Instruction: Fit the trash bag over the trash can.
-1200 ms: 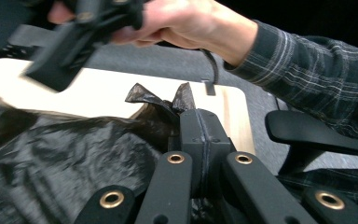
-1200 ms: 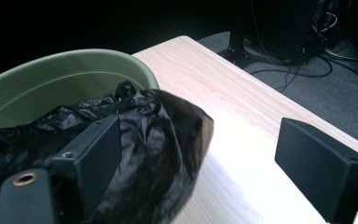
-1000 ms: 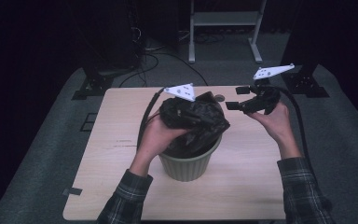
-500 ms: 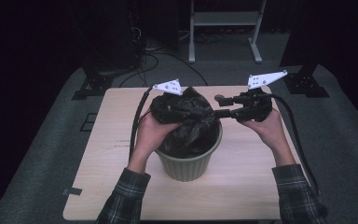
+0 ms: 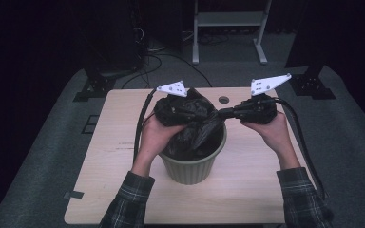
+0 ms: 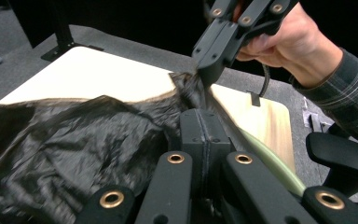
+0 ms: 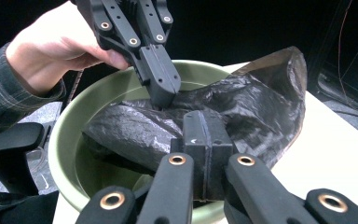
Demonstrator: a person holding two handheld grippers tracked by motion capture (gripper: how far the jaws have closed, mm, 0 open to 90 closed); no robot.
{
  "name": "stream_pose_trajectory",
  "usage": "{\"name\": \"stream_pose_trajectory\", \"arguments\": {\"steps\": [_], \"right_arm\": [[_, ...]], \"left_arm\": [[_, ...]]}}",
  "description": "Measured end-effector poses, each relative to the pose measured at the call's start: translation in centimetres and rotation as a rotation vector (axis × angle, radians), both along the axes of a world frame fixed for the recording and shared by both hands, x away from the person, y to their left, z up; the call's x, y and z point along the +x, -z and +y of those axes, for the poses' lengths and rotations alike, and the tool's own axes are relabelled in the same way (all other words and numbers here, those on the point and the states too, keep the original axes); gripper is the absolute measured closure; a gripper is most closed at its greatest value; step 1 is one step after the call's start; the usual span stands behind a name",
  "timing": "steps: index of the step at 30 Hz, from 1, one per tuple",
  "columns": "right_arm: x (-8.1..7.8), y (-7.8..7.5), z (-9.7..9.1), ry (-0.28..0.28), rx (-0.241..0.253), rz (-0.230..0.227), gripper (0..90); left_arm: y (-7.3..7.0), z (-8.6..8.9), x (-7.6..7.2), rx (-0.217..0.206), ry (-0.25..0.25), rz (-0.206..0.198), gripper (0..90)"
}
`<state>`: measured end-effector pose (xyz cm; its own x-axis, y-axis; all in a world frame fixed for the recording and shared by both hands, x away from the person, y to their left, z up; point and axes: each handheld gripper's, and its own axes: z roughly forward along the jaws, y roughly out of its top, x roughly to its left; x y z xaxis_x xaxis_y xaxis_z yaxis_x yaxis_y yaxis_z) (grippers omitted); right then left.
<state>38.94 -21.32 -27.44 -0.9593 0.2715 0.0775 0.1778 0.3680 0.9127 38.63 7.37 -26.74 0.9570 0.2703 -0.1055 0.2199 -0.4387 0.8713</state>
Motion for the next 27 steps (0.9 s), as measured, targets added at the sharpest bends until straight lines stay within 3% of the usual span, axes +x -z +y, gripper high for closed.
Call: {"name": "stream_pose_trajectory", "arguments": {"steps": [11, 20, 24, 25, 27], "right_arm": [[-0.2, 0.1, -2.0, 0.041, -0.021, -0.004, 89.8], [-0.6, 0.5, -4.8, 0.100, -0.028, 0.004, 89.8], [-0.9, 0.7, -6.0, 0.121, -0.028, 0.011, 89.8], [-0.9, 0.7, -6.0, 0.121, -0.028, 0.011, 89.8], [-1.3, 1.1, -6.9, 0.133, -0.036, 0.013, 89.8]], "left_arm": [[-0.1, 3.5, -0.4, 0.006, -0.055, -0.011, 90.0], [0.0, 11.1, -2.0, 0.017, -0.168, -0.026, 90.0], [0.5, 14.4, -2.7, 0.007, -0.223, -0.016, 90.0], [0.5, 14.4, -2.7, 0.007, -0.223, -0.016, 90.0], [1.2, 16.6, -3.3, 0.012, -0.262, -0.007, 90.0]]}}
